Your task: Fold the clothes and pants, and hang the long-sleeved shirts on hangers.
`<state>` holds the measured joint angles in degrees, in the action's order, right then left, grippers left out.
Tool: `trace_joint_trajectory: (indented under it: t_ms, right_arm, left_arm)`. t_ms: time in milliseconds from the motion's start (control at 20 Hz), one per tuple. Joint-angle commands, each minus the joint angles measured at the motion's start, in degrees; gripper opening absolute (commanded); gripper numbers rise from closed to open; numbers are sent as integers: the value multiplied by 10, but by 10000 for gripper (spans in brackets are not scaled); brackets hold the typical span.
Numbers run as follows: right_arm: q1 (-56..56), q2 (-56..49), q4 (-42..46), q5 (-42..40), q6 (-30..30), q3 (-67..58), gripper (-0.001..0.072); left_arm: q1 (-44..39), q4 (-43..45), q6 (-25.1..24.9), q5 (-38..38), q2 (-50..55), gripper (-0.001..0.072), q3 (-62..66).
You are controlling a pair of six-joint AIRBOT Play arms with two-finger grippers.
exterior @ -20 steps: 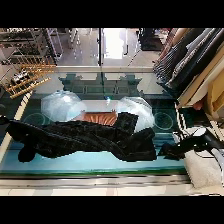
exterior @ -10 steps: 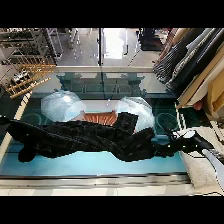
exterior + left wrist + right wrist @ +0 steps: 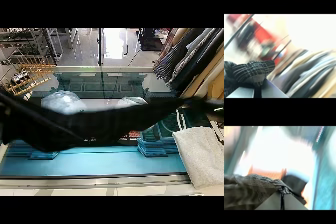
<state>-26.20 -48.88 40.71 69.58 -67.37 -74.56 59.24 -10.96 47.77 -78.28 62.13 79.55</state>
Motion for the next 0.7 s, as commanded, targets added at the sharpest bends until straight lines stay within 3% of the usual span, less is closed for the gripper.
trace_joint_trajectory:
  t_ms: [0,150,250,350,450,550,650]
  right_arm:
    - [-86,83,35,-12,-68,-143,11]
    - [-120,105,87,20,-69,-195,11]
    - [-120,103,119,83,-78,-207,11]
    - [-120,81,115,205,-83,-203,11]
    - [-104,59,80,270,-90,-147,11]
    - [-46,56,79,248,-90,-21,11]
    - [40,56,95,158,-103,151,11]
  left_arm:
    - [36,-175,89,27,-38,15,134]
    - [90,-239,93,22,-48,15,163]
    - [109,-197,92,4,-41,16,163]
    - [104,-22,87,-32,-17,16,163]
    - [65,238,73,-45,8,16,145]
    - [9,373,59,-36,31,16,82]
    - [-33,394,-3,-36,52,17,-5]
